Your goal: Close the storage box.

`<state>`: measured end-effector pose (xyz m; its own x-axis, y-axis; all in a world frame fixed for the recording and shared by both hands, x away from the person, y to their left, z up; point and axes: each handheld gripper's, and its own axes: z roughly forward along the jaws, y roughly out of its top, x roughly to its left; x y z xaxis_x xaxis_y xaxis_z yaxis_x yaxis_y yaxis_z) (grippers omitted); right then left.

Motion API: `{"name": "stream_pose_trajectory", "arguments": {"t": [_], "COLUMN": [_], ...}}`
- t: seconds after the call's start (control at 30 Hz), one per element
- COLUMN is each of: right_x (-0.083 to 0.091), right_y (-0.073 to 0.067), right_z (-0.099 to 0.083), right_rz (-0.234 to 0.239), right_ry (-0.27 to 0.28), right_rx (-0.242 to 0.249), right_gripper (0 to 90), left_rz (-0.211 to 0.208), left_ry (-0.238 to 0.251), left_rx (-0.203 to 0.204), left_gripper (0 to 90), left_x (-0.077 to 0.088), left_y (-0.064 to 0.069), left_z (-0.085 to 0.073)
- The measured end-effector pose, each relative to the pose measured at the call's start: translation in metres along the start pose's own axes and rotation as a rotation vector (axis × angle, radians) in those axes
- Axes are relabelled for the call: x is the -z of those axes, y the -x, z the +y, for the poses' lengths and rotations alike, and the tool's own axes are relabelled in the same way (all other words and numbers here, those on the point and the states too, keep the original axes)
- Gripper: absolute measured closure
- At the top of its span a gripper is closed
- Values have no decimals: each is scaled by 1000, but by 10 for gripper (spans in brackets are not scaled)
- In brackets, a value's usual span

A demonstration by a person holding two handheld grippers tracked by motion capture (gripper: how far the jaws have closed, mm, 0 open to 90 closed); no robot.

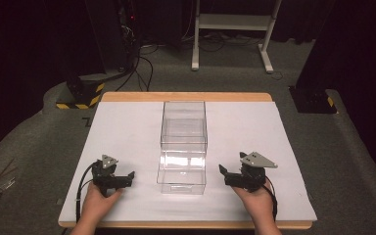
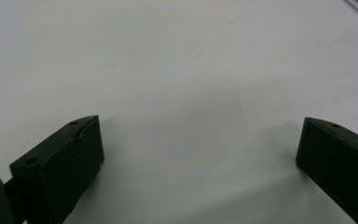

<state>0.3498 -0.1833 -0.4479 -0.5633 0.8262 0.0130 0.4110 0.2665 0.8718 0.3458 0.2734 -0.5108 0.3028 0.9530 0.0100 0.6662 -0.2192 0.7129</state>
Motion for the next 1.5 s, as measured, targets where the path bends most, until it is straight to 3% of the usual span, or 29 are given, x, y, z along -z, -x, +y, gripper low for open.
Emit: {"name": "stream_pose_trajectory", "arguments": {"t": [0.6,1.5], "right_x": [12,16], "right_y": [-11,-29], "right_z": [11,17], "right_rz": [30,90], "right_ry": [39,71], "right_rx": [14,39], "right_gripper": [125,126], "left_rz": [0,-1], "left_ry": [0,-1], "left_rx": [0,0], "left_gripper": [10,10], "left_x": [0,0], "left_y": [0,0], "left_z": [0,0]}}
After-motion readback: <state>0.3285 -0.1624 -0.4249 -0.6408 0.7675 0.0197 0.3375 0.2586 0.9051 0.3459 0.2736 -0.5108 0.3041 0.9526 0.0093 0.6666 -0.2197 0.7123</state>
